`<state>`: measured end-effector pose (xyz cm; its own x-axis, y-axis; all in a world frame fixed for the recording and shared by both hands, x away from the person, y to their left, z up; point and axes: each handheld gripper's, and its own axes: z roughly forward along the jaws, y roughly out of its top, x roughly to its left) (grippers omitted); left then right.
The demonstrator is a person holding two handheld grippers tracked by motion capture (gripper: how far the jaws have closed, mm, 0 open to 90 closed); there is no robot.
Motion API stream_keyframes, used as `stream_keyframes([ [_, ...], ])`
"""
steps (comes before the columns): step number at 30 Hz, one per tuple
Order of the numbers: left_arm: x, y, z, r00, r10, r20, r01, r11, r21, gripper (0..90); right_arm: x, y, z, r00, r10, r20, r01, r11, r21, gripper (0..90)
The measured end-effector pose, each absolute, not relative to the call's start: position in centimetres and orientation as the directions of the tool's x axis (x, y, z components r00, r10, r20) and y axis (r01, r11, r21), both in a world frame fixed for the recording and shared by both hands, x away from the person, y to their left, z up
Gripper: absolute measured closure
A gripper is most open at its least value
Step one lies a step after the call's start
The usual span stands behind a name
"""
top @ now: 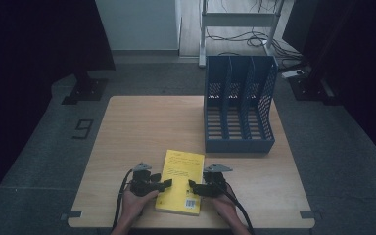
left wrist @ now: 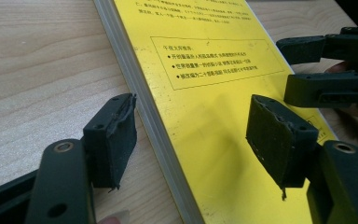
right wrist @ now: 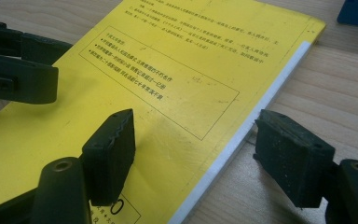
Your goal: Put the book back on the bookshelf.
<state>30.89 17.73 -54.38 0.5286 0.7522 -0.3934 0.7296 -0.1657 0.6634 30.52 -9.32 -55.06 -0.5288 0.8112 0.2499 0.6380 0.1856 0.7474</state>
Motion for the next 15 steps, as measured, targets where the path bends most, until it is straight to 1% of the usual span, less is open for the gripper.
stream_keyframes([
  [8,30.93,17.7,-54.45,0.511,0.775,-0.373,0.722,-0.15,0.676,32.0,30.55,-9.36,-55.08,-0.532,0.809,0.25,0.637,0.188,0.748,27.7],
  [13,30.81,17.19,-54.54,0.531,0.753,-0.389,0.72,-0.159,0.675,32.3,30.53,-9.34,-55.1,-0.531,0.809,0.25,0.636,0.186,0.749,27.7],
  [14,30.64,16.82,-54.44,0.538,0.764,-0.355,0.707,-0.181,0.683,32.6,30.51,-9.32,-55.11,-0.53,0.811,0.248,0.635,0.185,0.75,27.7],
  [15,30.64,16.82,-54.44,0.538,0.764,-0.355,0.707,-0.181,0.683,33.8,30.51,-9.32,-55.11,-0.53,0.811,0.248,0.635,0.185,0.75,27.7],
])
